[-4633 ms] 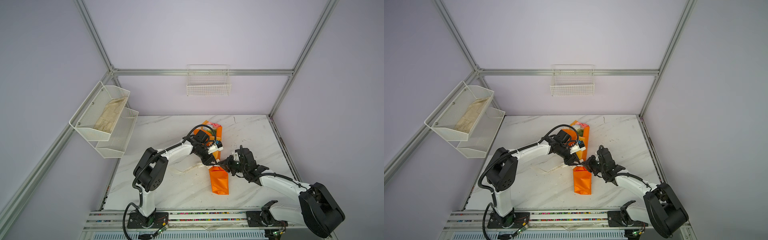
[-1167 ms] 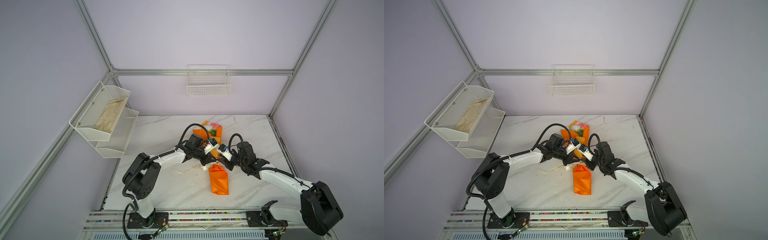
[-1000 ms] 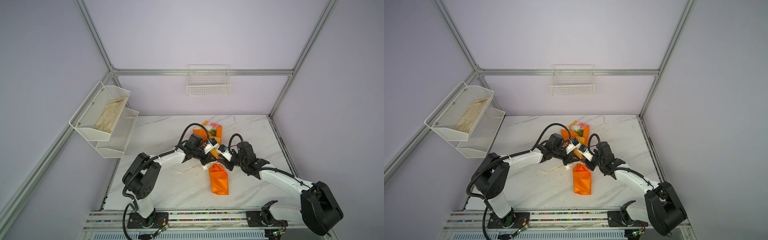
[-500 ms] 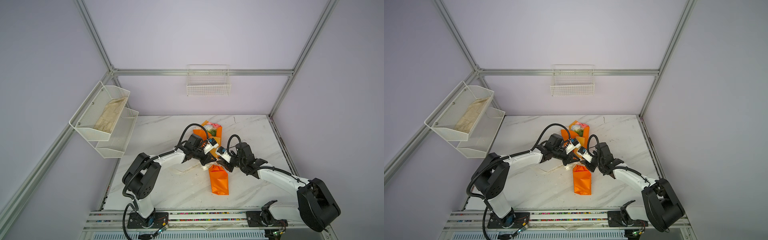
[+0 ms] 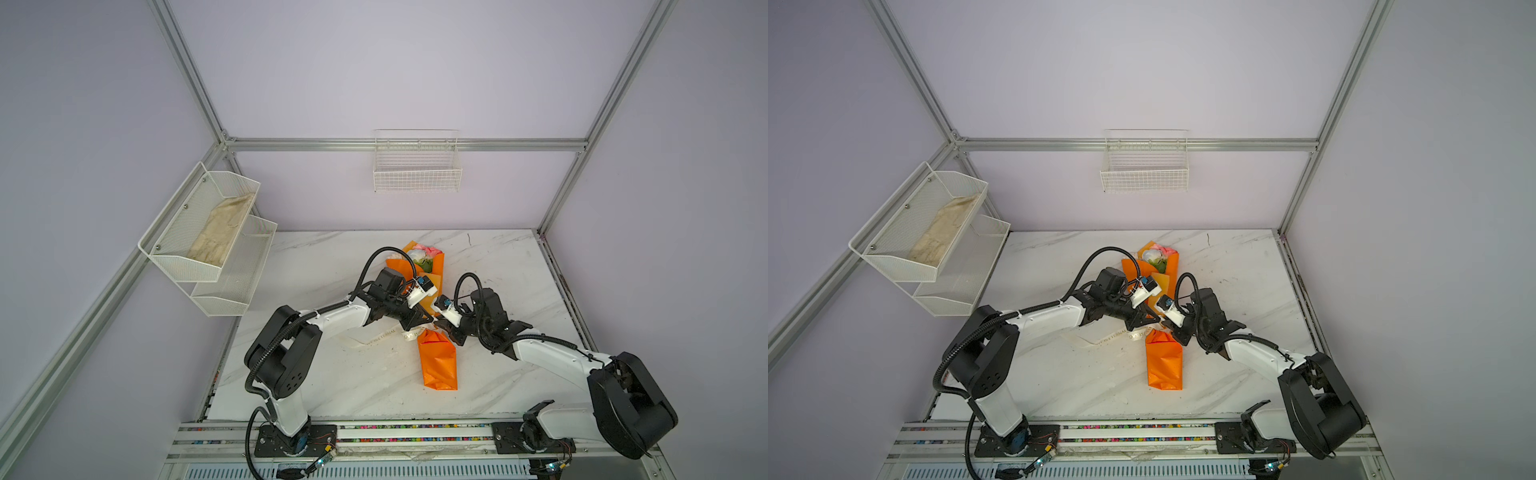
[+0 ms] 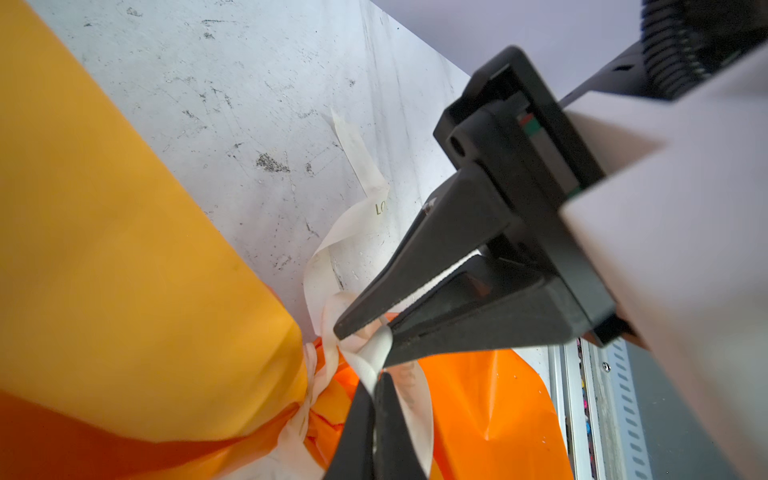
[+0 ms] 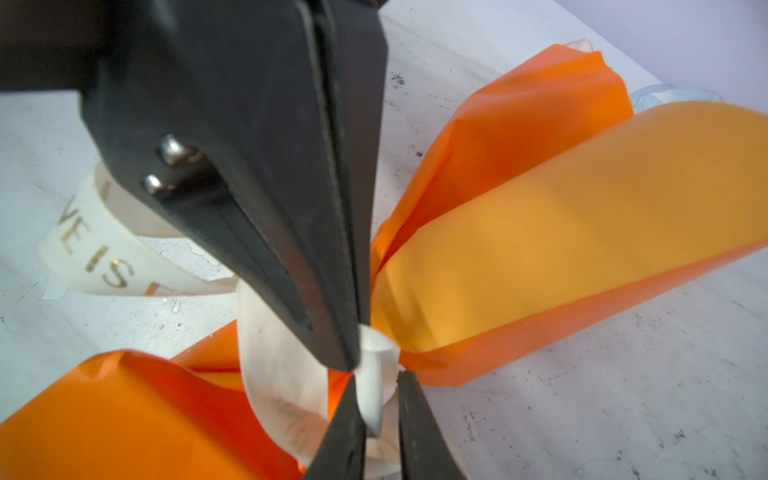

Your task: Tie the bouquet of fake flowers

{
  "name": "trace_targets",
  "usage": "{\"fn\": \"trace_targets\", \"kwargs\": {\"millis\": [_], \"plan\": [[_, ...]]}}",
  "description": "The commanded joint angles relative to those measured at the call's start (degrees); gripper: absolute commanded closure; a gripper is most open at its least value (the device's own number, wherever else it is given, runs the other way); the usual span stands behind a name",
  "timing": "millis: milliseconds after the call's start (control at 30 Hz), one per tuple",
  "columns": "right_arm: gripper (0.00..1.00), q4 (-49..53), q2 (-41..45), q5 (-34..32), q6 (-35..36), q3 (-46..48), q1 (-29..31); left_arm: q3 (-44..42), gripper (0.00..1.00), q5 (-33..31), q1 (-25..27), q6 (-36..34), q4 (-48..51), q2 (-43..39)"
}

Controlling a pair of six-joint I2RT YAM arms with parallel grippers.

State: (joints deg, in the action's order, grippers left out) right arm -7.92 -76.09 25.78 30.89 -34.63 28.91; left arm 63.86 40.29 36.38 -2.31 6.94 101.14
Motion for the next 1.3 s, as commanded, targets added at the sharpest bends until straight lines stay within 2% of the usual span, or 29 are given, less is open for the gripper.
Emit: {"fn": "trace_targets", "kwargs": {"millis": [0,33,67,100,167,200,233,267,333,400,467,600,800,900,967,1033,1200,1267], "plan": [[0.85,-3.17,2.51,0.11,-0.74,0.91,-0.17,-1.85,0.94,0.88,-0.35,1.15,-0.97,-1.65],[0.88,-3.72,2.88,-0.43,-1.36,1.2,-0.17,-1.86,0.94,0.8,-0.37,1.24,-1.01,-1.65],[0.95,-3.77,3.32,-0.51,-1.45,1.51,-0.16,-1.87,0.92,0.83,-0.36,1.28,-1.04,-1.65],[0.98,-4.0,3.85,-0.7,-1.45,1.87,-0.14,-1.91,0.91,0.84,-0.41,1.33,-1.09,-1.68],[0.99,-4.99,4.6,-1.88,-2.65,2.59,-0.16,-2.25,0.89,0.67,-0.43,1.83,-1.78,-1.91],[0.99,-4.99,5.01,-2.22,-2.53,2.79,-0.17,-2.42,0.85,0.89,-0.46,2.22,-2.27,-2.11],[0.99,-4.91,5.14,-3.01,-2.87,2.9,-0.17,-2.48,0.77,0.63,-0.56,2.57,-2.52,-2.43],[0.99,-4.79,5.14,-3.8,-3.29,2.77,-0.12,-2.66,0.75,0.45,-0.62,3.04,-2.71,-2.69],[1.0,-4.29,5.13,-4.14,-3.52,2.64,-0.1,-3.45,0.74,0.5,-0.92,3.93,-3.5,-4.16],[1.0,-4.47,5.0,-4.3,-3.5,2.64,-0.14,-5.41,0.62,-1.62,-1.26,5.67,-5.7,-6.31],[1.0,-4.55,4.74,-4.03,-3.29,2.63,-0.16,-7.78,0.61,-1.87,-1.69,6.79,-7.57,-8.55],[1.0,-4.12,4.01,-3.97,-3.37,2.11,-0.16,-12.06,0.49,-3.33,-1.93,8.3,-9.15,-13.17],[1.0,-3.79,3.57,-4.07,-3.63,1.85,-0.17,-16.72,0.48,-0.77,-0.15,8.9,-11.14,-17.84],[1.0,-3.61,3.56,-4.12,-3.49,1.67,-0.15,-16.65,0.47,-5.28,2.04,9.04,-8.72,-18.72],[1.0,-2.58,3.5,-4.03,-3.3,1.28,-0.17,-15.13,0.45,-13.28,4.82,8.11,-3.91,-19.1],[1.0,-2.07,3.41,-4.08,-3.3,0.97,-0.12,-13.91,0.44,-18.55,6.76,7.04,-0.13,-18.94],[0.99,-2.71,2.98,-3.68,-3.63,1.06,-0.15,-11.27,0.43,-22.09,8.75,5.04,4.23,-17.25],[1.0,-2.69,2.86,-3.74,-3.68,0.97,-0.15,-10.41,0.46,-21.33,9.05,4.25,5.19,-16.32]]}}
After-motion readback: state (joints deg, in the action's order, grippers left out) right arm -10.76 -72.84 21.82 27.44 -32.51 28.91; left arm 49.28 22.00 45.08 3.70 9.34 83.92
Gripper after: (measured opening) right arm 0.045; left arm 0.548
